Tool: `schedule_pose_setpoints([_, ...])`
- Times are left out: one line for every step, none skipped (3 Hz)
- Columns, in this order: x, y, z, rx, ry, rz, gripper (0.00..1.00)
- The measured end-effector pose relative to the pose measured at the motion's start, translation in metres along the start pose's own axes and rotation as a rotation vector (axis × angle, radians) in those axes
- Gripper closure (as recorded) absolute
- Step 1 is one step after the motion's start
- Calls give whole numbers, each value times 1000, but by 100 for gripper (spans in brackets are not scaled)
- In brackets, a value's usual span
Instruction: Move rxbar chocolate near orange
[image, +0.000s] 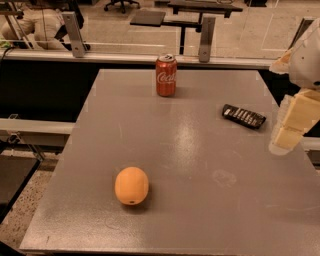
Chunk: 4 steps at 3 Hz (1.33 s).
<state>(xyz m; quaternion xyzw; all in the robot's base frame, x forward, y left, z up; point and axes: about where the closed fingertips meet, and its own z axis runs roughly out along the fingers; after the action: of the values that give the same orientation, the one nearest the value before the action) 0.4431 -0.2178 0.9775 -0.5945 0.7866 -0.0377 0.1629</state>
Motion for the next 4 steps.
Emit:
schedule_pose_setpoints([-6,-33,18,16,-29,66,0])
schedule_pose_setpoints([-8,-54,31,22,-55,110,0])
schedule_pose_setpoints([-6,-75,54,1,-104,178,0])
schedule_pose_setpoints([1,-86,82,-38,-153,244,0])
